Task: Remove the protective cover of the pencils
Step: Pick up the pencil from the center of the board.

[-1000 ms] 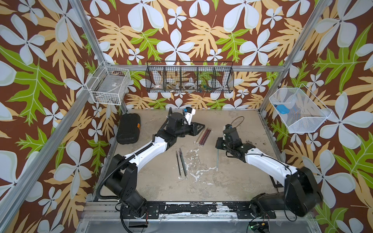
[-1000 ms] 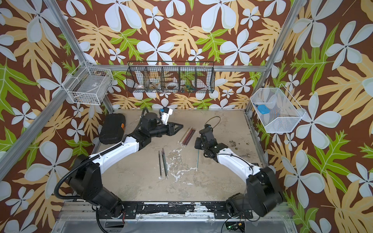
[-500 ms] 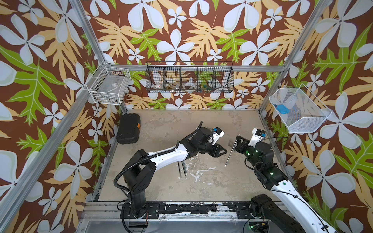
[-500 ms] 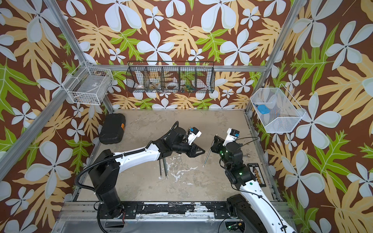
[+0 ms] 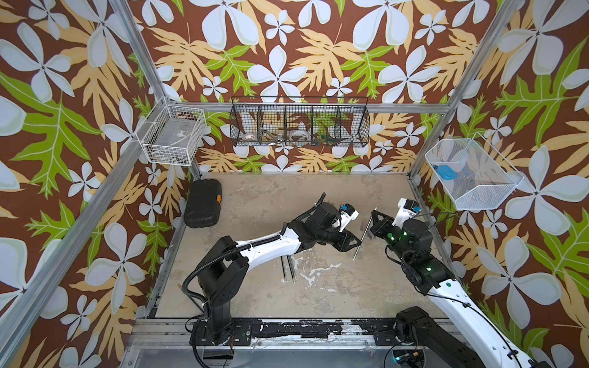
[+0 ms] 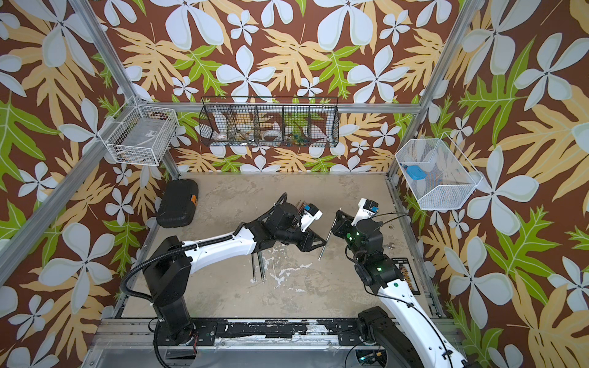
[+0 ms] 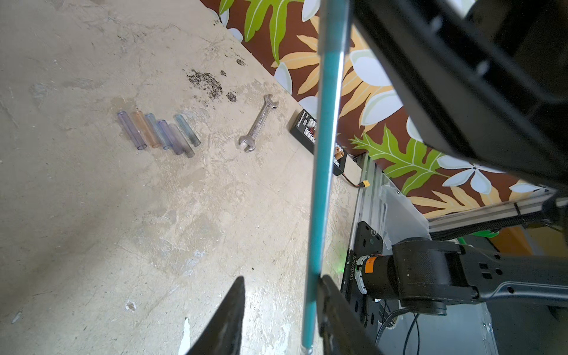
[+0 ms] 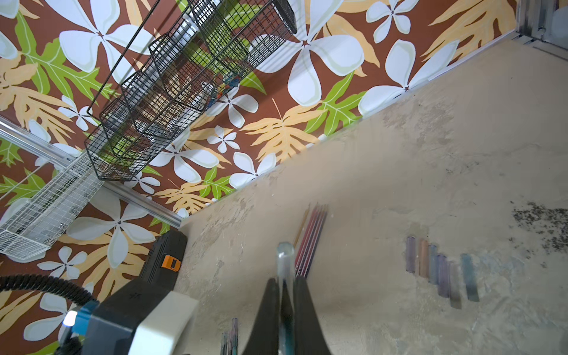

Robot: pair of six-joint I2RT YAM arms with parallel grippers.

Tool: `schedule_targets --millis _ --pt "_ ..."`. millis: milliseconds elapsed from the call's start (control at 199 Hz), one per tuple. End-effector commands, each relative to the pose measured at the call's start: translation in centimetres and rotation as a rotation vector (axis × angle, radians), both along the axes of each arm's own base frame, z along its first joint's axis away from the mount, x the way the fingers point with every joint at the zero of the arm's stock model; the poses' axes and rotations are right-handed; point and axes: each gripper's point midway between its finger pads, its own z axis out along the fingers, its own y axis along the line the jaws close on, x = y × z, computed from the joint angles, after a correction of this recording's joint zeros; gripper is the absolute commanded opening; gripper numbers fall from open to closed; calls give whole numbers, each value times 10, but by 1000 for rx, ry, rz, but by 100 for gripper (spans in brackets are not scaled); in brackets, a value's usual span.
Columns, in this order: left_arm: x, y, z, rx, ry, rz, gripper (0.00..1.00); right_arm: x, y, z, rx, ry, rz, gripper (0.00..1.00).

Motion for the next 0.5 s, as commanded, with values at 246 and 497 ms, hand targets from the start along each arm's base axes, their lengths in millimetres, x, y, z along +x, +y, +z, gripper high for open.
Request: schedule_targets --millis 246,497 --pt "-3 -3 -1 -2 11 -21 37 7 -1 20 66 -38 -29 0" --pt "-3 -4 -2 6 14 -23 10 9 -7 22 42 -21 -65 0"
